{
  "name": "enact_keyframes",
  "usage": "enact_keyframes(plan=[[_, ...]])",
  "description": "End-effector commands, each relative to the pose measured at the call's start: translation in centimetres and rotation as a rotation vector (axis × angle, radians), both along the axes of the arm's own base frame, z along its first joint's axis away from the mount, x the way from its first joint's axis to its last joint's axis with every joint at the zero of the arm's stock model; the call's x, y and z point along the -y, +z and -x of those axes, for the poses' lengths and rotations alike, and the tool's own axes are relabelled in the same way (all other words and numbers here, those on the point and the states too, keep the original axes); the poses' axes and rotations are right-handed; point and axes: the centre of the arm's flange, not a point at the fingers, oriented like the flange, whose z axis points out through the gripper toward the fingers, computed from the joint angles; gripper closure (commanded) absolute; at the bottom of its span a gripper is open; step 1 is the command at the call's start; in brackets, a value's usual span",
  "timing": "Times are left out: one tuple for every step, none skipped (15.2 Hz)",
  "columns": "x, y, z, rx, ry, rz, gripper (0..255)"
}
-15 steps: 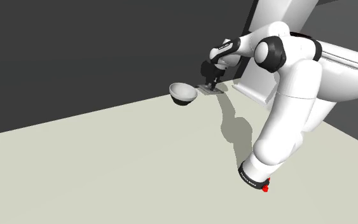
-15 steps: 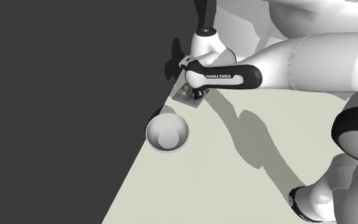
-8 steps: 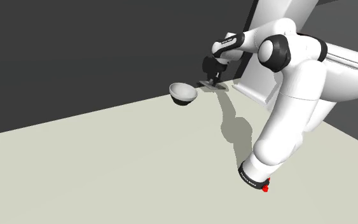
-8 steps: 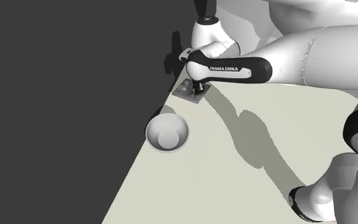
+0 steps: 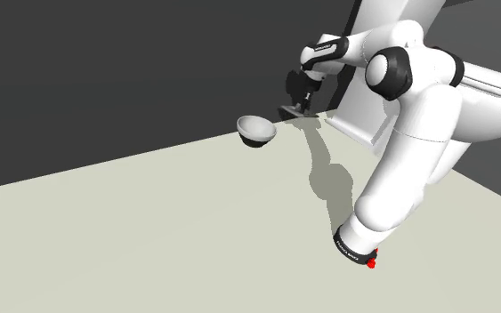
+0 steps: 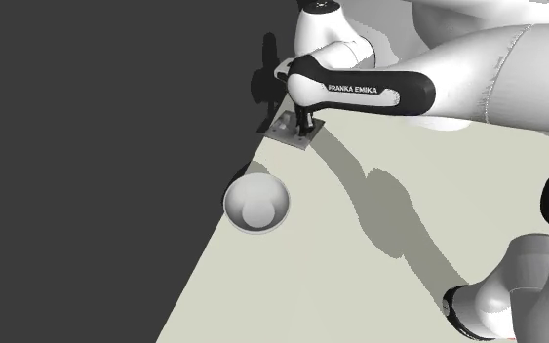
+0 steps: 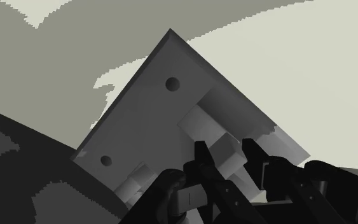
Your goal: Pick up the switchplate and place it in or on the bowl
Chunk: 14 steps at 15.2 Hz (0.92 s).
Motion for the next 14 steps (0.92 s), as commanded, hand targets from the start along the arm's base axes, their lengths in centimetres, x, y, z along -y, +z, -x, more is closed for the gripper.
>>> enact_keyframes(plan=[[0.0, 1.0, 0.0, 0.0, 0.0, 0.0, 255], [0.0, 1.5, 0.0, 0.0, 0.0, 0.0, 255], [0.0, 1.9, 0.0, 0.0, 0.0, 0.0, 255], [-1.3, 1.9, -0.3, 0.0, 0.0, 0.0, 255], [-2.6, 2.0, -0.7, 0.0, 0.0, 0.0, 255], [-3.8, 2.1, -1.0, 0.0, 0.0, 0.0, 255], [-5.1, 2.2, -1.3, 0.0, 0.0, 0.0, 255], [-6.4, 2.2, -1.7, 0.0, 0.0, 0.0, 255], [-7.7, 2.3, -2.0, 0.0, 0.0, 0.0, 255], [-8.9, 2.4, -2.4, 0.0, 0.0, 0.0, 255], [-10.2, 2.4, -2.7, 0.0, 0.0, 0.0, 255], [-11.5, 2.5, -3.0, 0.0, 0.0, 0.0, 255], [-12.8, 2.6, -3.4, 0.0, 0.0, 0.0, 255], [-14.0, 2.7, -3.7, 0.0, 0.0, 0.0, 255]])
